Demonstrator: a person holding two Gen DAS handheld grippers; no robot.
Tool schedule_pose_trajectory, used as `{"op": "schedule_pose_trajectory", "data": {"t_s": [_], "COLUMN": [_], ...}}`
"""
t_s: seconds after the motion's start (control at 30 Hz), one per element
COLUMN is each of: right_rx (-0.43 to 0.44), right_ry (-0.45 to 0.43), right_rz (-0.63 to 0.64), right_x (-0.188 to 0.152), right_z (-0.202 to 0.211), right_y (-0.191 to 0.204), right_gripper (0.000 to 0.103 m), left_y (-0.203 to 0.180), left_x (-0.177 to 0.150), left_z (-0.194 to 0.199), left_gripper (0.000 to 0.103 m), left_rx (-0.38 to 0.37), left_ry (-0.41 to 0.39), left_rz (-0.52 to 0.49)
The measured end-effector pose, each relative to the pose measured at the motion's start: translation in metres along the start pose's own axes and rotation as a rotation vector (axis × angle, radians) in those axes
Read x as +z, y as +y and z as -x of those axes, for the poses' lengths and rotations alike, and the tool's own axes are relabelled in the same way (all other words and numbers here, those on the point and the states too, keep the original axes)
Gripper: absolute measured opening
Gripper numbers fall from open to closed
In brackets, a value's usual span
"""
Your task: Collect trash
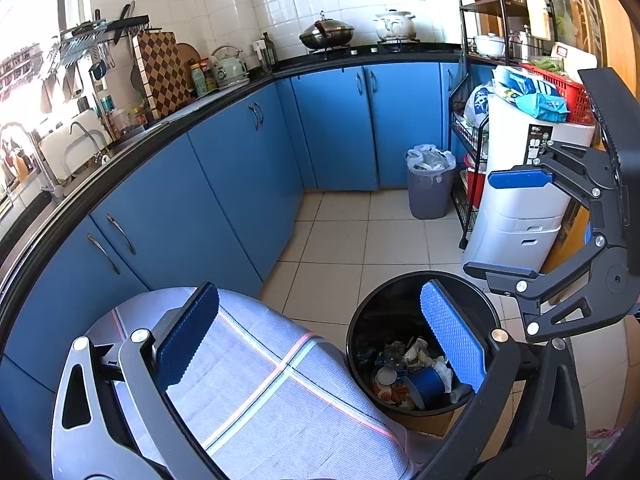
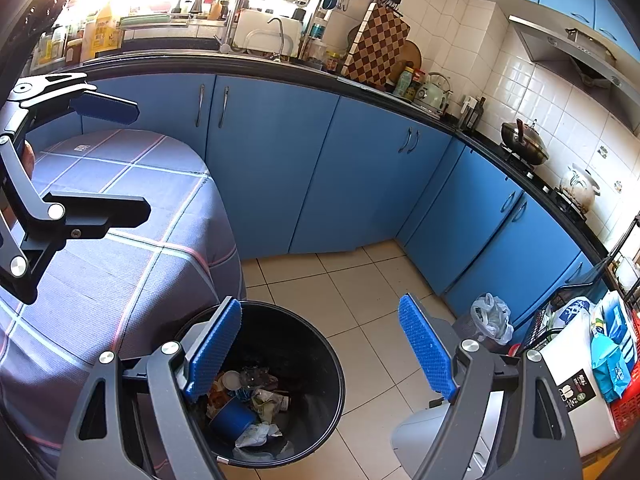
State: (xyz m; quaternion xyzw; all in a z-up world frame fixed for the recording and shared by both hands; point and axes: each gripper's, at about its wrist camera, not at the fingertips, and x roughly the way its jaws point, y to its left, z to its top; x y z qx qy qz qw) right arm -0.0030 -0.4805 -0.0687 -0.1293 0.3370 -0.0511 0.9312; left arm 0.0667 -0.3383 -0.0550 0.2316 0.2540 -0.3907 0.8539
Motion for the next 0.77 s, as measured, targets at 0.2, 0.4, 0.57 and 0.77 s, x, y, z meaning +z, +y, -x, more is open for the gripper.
{"op": "schedule_pose_trajectory", "data": {"t_s": [0.2, 0.4, 0.57, 0.77], "right_rx": [0.001, -0.001, -0.001, 0.000], "right_ry": [0.000, 0.001, 0.001, 0.001], "right_rz": [0.000, 0.001, 0.002, 0.004], "right_x": [0.0000, -0.0005, -0.0003, -0.0014], "right_z": [-0.0005, 0.0007, 0.0004, 0.0003], "right_y": [-0.0003, -0.0020, -0.0012, -0.0029], "right_gripper": [0.079, 0.079, 0.079, 0.079], "left_y": [0.0008, 0.0012, 0.0034, 0.0059], "left_x": [-0.0008, -0.0013, -0.0014, -0.0018], "left_z": [-0.0008, -0.0017, -0.0037, -0.0042], "left_gripper": [0.100, 0.100, 0.100, 0.100], "left_rx": [0.015, 0.019, 0.010, 0.009], "left_ry": [0.002, 0.007, 0.019, 0.025], "left_rz": [-0.004, 0.002, 0.001, 0.011]}}
